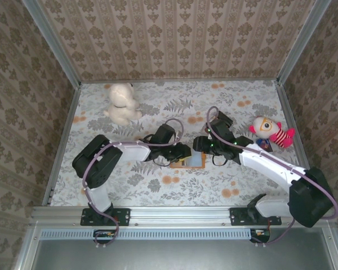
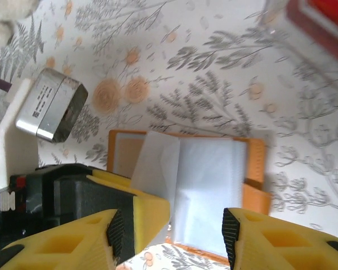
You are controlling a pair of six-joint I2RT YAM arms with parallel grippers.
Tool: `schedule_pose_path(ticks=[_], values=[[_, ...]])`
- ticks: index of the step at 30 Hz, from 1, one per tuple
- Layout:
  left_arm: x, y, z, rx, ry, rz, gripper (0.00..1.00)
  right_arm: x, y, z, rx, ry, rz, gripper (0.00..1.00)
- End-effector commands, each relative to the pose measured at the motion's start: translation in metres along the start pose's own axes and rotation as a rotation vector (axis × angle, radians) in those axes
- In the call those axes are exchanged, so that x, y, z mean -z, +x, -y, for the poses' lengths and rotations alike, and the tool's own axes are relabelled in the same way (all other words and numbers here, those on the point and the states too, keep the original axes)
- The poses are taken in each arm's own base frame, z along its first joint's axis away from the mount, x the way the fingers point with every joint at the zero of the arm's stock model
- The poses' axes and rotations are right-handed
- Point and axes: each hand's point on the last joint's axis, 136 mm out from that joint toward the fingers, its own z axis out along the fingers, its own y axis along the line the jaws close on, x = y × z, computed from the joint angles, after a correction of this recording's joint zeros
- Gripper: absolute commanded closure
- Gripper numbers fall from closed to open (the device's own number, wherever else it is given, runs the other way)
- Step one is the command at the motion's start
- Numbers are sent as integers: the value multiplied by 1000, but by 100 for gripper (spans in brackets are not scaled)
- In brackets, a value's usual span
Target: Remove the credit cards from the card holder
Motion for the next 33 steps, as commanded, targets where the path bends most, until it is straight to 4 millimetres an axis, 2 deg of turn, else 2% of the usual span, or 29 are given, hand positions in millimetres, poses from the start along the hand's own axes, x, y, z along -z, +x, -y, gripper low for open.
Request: schedule_pose_path(ticks=[1,5,8,11,16,19,22,24,29,33], values=[[-10,-3,16,-45,20,-15,66,7,0,23,-32,84,41,45],[-20,-3,23,-62,21,-33,58,10,1,28,-47,87,48,44],[-23,-3,19,-60,-1,-38,53,10,1,28,-52,83,45,44],[-20,-4,14,-54,-21,-36,50,10,2,27,-53,79,39,43],[-7,-5,21,-75,-7,-15,49,11,1,20,-47,45,35,43],[0,-9,15,-69,-33,15,57,8,1,9,-38,-10,16,44],[-4,-6,4,-46,-63,0,70,2,4,0,-43,-50,-19,48],[-10,-5,4,-43,-59,-15,75,-1,6,-2,-49,-55,-33,49],[-20,0,0,-61,-119,-54,79,-5,6,0,-67,-46,-32,50],[-26,5,-22,-45,-224,-73,81,-6,8,5,-73,-28,-32,50]])
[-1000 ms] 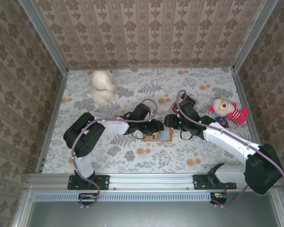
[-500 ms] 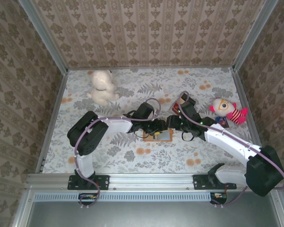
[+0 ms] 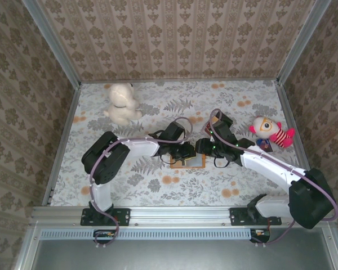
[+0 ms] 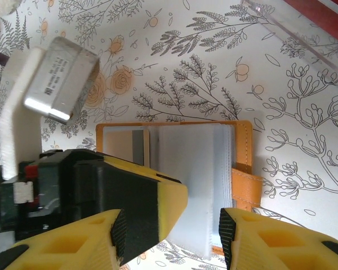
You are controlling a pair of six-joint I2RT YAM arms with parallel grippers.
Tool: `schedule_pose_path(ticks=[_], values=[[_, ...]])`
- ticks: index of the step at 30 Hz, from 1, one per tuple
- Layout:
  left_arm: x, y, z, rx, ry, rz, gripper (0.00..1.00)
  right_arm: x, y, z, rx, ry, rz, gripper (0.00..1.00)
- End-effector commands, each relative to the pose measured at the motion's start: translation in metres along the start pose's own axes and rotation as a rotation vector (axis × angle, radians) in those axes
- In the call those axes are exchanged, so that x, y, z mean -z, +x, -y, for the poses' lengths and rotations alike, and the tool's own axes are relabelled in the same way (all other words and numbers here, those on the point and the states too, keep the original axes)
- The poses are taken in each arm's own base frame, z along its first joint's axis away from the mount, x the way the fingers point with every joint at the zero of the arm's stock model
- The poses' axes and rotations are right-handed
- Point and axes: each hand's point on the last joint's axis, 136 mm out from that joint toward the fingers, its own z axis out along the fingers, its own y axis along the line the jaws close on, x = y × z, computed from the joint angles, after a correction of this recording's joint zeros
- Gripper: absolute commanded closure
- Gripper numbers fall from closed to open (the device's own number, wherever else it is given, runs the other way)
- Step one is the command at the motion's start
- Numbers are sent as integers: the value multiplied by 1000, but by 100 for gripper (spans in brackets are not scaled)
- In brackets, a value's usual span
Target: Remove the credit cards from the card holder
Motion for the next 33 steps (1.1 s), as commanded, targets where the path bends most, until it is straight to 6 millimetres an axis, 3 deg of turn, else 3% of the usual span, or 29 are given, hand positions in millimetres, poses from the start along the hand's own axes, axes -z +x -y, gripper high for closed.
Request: schedule_pose_path(ticks=[1,5,10,14,17,24,29,33], values=[[-8,9,-27,6,-123,-36,81,0,-4,-2,-26,-11,11,50],[-8,11,-33,8,-153,-40,82,-2,-2,-1,-31,-9,7,50],[0,10,-17,-21,-112,-35,81,-1,-2,-2,-28,-14,7,50],[21,3,2,-46,-49,13,78,-2,-1,-8,-19,-42,-12,50],[40,-3,3,-44,-40,62,82,-7,5,-14,-18,-72,-52,51],[59,2,-33,16,-128,101,86,-18,14,-40,9,-143,-152,61],[76,-3,-60,80,-170,158,89,-38,24,-49,14,-155,-234,66],[77,-5,-71,98,-191,164,92,-57,33,-53,3,-182,-285,71]])
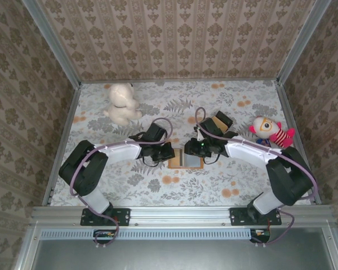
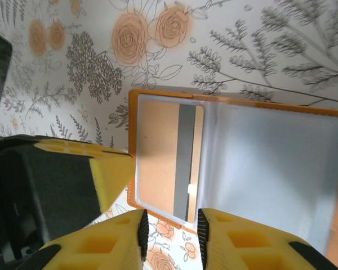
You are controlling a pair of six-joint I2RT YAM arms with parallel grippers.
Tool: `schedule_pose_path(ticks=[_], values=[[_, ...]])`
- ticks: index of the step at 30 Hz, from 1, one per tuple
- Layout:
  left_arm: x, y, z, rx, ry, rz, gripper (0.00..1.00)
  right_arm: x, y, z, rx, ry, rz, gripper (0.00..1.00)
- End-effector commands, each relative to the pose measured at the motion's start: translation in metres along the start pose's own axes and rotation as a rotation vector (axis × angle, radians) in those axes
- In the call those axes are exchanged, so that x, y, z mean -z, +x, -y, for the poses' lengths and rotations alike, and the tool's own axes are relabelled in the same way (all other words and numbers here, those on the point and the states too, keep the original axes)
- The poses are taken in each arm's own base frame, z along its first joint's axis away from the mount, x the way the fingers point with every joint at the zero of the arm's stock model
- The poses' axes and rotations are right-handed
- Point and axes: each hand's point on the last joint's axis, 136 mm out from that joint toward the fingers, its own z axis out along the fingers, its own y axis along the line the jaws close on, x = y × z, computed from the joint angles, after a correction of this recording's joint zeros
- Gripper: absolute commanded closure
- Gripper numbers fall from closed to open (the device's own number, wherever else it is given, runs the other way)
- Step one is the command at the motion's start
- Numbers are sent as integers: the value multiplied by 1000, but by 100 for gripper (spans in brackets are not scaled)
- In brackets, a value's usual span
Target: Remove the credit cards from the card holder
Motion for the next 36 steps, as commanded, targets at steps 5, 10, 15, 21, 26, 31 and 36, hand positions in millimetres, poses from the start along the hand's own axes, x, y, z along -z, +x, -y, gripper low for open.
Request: schedule_pose_path(ticks=[5,10,15,21,26,31,36], values=[[0,-7,-2,-1,-17,15,93,-29,5,-7,-2,-63,-81,74],[-3,-12,-5,-7,-44,14,93,-43,7,1,-4,-40,-108,76],[-7,-10,-12,1,-64,3,93,-51,6,5,-4,-20,-121,80],[-10,-5,-16,22,-62,-6,93,-54,9,12,-12,4,-131,79],[-13,-2,-20,32,-67,-17,93,-54,12,20,-17,35,-128,77],[-14,1,-23,37,-77,-22,94,-57,13,17,-17,17,-141,79],[-15,3,-26,39,-83,-27,94,-59,13,7,-13,-44,-146,84]])
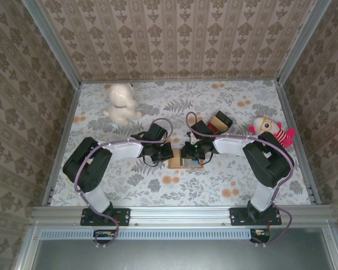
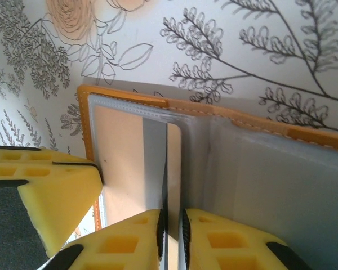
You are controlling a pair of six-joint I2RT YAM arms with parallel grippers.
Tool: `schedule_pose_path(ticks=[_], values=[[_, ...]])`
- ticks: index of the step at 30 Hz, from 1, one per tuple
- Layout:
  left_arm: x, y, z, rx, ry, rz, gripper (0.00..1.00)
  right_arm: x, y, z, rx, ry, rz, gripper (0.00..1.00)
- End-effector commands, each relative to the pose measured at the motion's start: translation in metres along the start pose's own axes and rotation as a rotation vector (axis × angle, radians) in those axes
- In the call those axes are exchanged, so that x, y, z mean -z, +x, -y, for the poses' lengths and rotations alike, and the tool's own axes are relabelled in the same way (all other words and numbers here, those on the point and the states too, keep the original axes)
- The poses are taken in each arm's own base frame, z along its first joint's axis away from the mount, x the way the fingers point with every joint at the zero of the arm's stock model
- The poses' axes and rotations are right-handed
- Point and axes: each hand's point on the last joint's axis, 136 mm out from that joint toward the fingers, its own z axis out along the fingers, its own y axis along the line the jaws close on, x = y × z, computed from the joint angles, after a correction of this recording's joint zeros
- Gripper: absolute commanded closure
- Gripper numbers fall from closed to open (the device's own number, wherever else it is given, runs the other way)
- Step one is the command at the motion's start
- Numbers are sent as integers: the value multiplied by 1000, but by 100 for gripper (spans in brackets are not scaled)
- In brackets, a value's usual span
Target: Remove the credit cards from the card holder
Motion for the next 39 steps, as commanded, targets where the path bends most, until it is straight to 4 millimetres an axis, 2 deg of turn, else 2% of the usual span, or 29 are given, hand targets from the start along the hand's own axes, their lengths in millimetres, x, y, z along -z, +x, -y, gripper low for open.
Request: schedule_pose_path(ticks=[1,10,14,19,24,34,39], values=[[-5,7,-15,20,-37,-20,95,-5,2,-6,6,-40,-18,86],[-2,6,-14,13,-37,-14,94,6,-3,-3,-5,-35,11,95],[2,4,-13,7,-38,-1,86,12,-2,4,-10,-17,19,97],[8,2,-14,-1,-51,14,84,16,-1,13,-14,-24,18,97],[8,1,-6,-4,-6,13,86,17,0,16,-17,-33,12,97],[25,-9,27,-44,107,53,88,11,0,15,-25,-46,-8,91],[10,-5,25,-36,100,10,90,9,0,18,-30,-40,-10,91]])
